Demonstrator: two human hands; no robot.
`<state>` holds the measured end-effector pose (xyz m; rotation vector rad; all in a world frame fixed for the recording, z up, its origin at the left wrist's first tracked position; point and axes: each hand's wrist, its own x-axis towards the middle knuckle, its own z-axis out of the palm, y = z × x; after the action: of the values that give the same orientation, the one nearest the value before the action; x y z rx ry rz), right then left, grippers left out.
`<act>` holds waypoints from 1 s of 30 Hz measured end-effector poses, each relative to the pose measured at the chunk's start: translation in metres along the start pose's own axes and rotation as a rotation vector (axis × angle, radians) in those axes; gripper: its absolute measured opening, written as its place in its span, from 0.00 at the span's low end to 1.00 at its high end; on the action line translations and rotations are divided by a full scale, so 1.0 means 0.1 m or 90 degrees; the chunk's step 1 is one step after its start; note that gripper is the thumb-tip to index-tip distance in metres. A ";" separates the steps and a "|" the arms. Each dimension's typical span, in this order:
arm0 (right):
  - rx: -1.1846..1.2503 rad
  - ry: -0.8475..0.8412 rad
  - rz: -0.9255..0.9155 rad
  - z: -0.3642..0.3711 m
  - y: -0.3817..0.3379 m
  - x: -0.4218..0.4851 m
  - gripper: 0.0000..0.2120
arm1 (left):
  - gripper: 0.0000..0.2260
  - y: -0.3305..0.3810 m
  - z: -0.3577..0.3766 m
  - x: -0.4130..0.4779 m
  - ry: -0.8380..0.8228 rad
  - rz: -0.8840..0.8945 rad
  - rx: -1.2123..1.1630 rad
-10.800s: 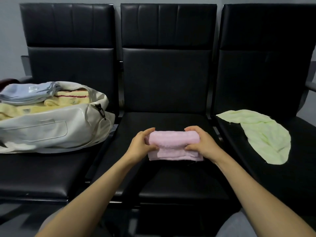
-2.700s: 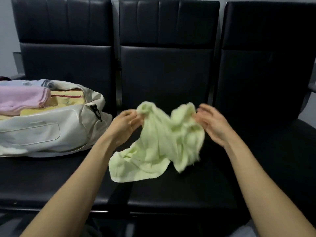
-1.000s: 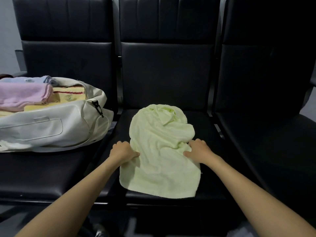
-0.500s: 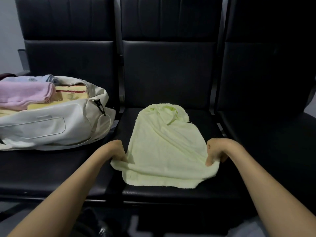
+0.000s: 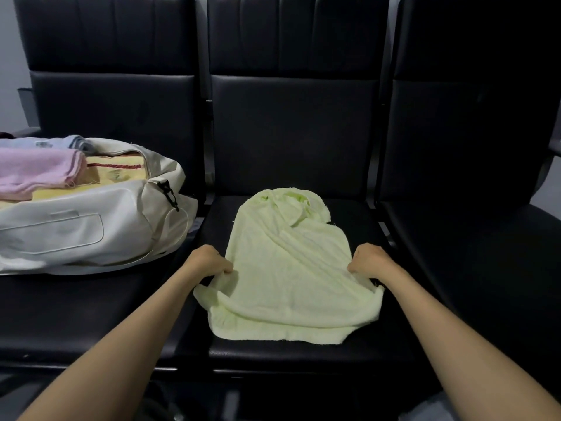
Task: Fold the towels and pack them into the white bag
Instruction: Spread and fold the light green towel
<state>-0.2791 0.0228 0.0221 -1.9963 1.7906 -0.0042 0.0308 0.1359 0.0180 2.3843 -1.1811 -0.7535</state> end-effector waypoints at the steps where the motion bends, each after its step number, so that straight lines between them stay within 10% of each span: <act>1: -0.007 -0.028 0.004 -0.05 0.01 -0.03 0.12 | 0.07 0.00 -0.04 0.01 -0.004 -0.007 0.026; 8: 0.054 -0.117 0.000 -0.28 0.13 -0.14 0.19 | 0.34 -0.12 -0.21 0.16 -0.027 -0.070 0.152; 17: 0.103 0.029 0.061 0.10 -0.06 0.17 0.09 | 0.12 0.07 0.08 0.23 0.114 -0.062 0.059; 26: 0.604 0.004 0.005 -0.30 0.21 0.17 0.02 | 0.18 0.05 -0.19 0.18 -0.047 0.027 -0.650; 30: 0.641 -0.031 -0.058 -0.37 0.32 0.00 0.08 | 0.18 0.03 -0.25 0.10 -0.121 0.083 -0.638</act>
<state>-0.3199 0.0094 0.0447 -1.3004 1.2492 -0.7243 0.0491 0.1281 0.0366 1.4150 -0.7274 -1.1838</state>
